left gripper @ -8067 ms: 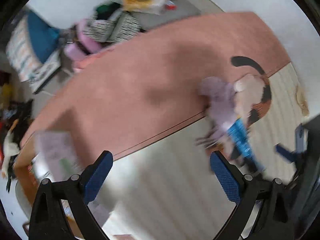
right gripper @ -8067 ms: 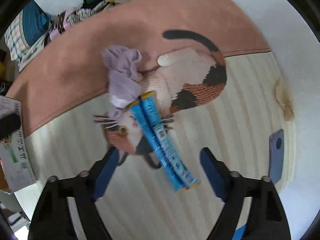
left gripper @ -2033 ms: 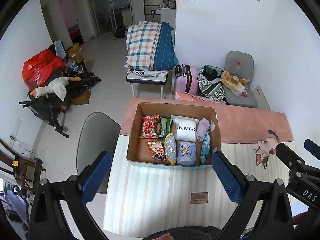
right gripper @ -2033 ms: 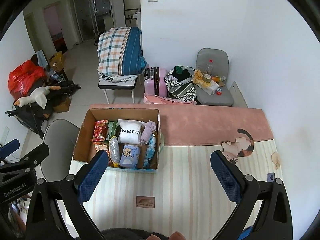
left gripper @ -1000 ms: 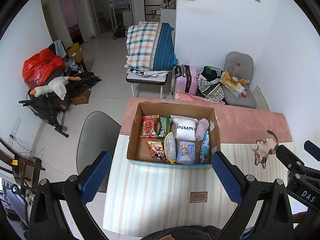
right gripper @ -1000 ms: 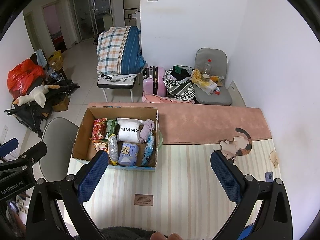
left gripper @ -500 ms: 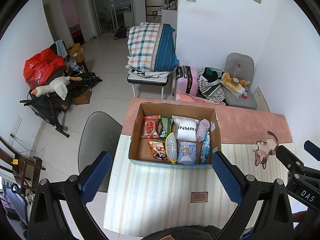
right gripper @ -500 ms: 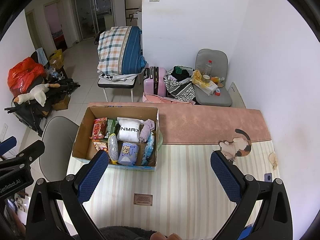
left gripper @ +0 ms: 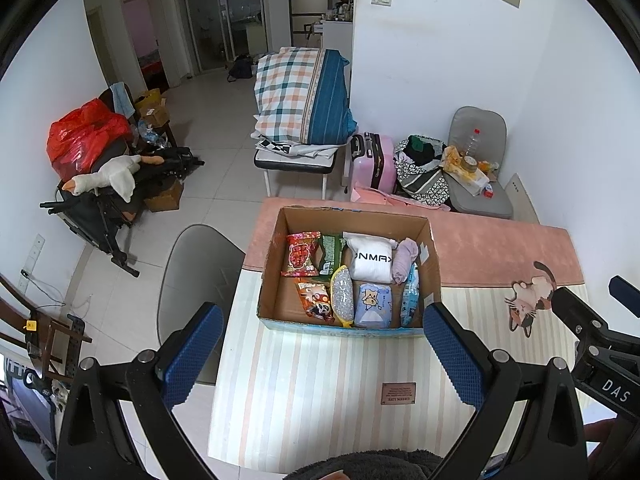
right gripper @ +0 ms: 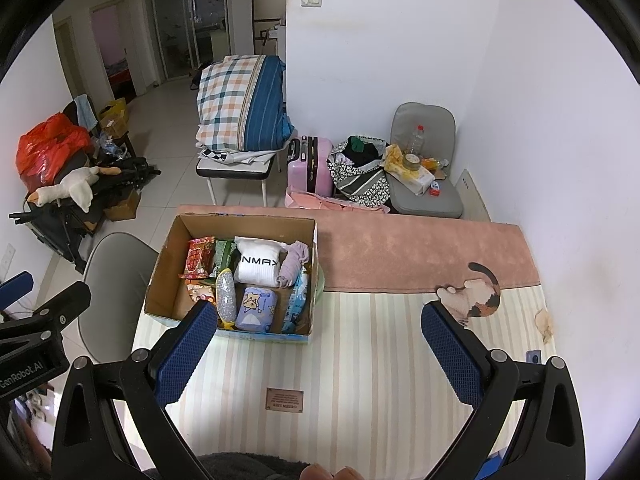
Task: Organize soft objects
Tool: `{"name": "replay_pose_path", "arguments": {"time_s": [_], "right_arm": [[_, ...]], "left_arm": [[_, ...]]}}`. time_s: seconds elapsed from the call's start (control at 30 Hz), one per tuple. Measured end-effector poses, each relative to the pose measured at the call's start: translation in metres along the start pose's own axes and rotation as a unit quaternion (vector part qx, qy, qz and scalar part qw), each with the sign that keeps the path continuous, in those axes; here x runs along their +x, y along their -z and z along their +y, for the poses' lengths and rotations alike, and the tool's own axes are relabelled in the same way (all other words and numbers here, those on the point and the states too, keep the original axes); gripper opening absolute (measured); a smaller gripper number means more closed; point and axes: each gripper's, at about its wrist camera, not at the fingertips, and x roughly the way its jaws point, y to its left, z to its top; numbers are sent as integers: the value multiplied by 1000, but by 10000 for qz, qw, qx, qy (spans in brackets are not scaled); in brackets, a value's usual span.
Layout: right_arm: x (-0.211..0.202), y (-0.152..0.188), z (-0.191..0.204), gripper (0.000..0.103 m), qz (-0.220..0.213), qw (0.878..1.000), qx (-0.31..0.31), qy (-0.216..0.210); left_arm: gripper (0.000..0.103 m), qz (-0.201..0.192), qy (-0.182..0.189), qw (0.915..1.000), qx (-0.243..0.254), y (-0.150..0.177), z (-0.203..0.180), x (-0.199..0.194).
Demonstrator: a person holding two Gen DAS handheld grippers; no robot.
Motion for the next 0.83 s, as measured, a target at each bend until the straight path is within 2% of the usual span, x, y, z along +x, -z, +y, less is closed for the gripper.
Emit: {"name": "replay_pose_path", "arguments": {"time_s": [0.43, 0.83], "right_arm": [[-6, -4, -2, 103, -27, 9999, -117, -43], [-10, -2, -2, 103, -49, 9998, -167, -71]], "left_arm": [[102, 23, 9, 10000, -14, 0, 0, 0], [102, -142, -81, 9998, -82, 9, 3, -4]]}}
